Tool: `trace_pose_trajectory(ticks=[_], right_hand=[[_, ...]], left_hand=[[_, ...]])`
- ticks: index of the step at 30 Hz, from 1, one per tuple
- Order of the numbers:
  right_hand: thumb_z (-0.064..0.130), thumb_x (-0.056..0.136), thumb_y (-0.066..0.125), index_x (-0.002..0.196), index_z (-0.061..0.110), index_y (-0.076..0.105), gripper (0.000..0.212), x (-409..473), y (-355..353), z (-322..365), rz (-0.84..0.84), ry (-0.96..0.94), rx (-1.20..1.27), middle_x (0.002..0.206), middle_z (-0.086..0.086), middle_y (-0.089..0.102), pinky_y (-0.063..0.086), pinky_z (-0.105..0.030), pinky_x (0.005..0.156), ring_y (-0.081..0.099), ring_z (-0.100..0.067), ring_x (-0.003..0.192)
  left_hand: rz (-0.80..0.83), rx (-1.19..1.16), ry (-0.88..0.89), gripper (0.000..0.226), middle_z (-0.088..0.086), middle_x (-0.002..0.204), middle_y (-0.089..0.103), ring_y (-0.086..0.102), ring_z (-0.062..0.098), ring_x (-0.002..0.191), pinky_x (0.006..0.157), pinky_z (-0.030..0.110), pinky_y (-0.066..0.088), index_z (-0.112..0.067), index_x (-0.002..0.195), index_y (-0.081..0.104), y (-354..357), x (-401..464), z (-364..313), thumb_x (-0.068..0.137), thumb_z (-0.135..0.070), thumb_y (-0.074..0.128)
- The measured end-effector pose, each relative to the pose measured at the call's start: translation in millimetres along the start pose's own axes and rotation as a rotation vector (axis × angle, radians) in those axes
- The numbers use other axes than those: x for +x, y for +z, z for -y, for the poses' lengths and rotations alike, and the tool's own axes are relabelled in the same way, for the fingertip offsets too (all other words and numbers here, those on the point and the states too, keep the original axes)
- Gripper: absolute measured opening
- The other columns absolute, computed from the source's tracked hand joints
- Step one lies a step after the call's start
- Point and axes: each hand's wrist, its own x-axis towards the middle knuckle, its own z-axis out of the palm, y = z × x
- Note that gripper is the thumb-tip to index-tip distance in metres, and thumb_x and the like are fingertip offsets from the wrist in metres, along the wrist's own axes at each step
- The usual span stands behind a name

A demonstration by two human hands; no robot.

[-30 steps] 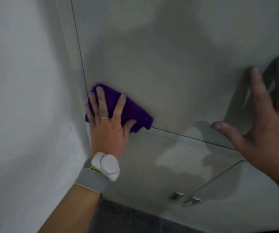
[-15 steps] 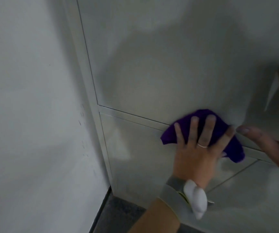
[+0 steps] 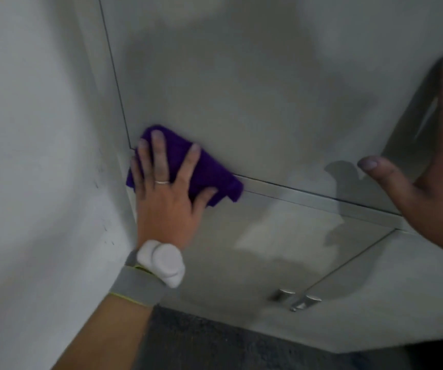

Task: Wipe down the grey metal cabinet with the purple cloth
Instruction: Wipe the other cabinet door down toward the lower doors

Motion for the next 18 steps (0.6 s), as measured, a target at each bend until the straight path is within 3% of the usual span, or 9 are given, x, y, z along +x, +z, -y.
trace_pose_trajectory(ticks=[3,7,11,18], right_hand=[[0.071,0.082,0.049,0.155,0.034,0.005,0.092,-10.2,-17.3,20.9,-0.014,0.014,0.09,0.163,-0.009,0.006,0.017,-0.067,0.112,0.007,-0.036,0.149],[0.069,0.091,0.039,0.154,0.022,0.018,0.082,-9.5,-48.3,39.9,-0.094,-0.112,-0.032,0.158,-0.019,0.018,0.023,-0.058,0.114,0.015,-0.037,0.147],[0.064,0.089,0.044,0.149,0.012,0.031,0.081,-0.8,-74.6,35.7,-0.085,-0.125,-0.063,0.153,-0.021,0.029,0.03,-0.051,0.107,0.028,-0.038,0.141],[0.068,0.091,0.038,0.15,0.015,0.028,0.08,46.2,-129.3,15.8,-0.154,-0.174,-0.049,0.154,-0.013,0.024,0.027,-0.042,0.109,0.022,-0.03,0.145]], left_hand=[[0.026,-0.045,-0.054,0.073,0.02,0.154,-0.007,0.003,0.051,0.142,0.114,0.063,0.01,-0.025,0.151,0.015,-5.2,4.0,-2.6,0.091,-0.054,0.046],[0.018,-0.148,-0.153,0.076,0.026,0.153,-0.009,-0.004,0.053,0.141,0.111,0.069,0.008,-0.023,0.152,0.007,-7.3,12.9,-37.3,0.092,-0.049,0.044],[-0.047,-0.164,-0.061,0.073,0.029,0.154,-0.004,-0.004,0.052,0.141,0.111,0.069,0.005,-0.023,0.152,0.008,-18.4,40.5,-73.8,0.094,-0.053,0.04],[-0.121,-0.125,0.081,0.07,0.023,0.152,0.003,0.0,0.051,0.14,0.11,0.07,0.003,-0.023,0.15,0.014,-55.9,99.5,-134.5,0.093,-0.054,0.04]])
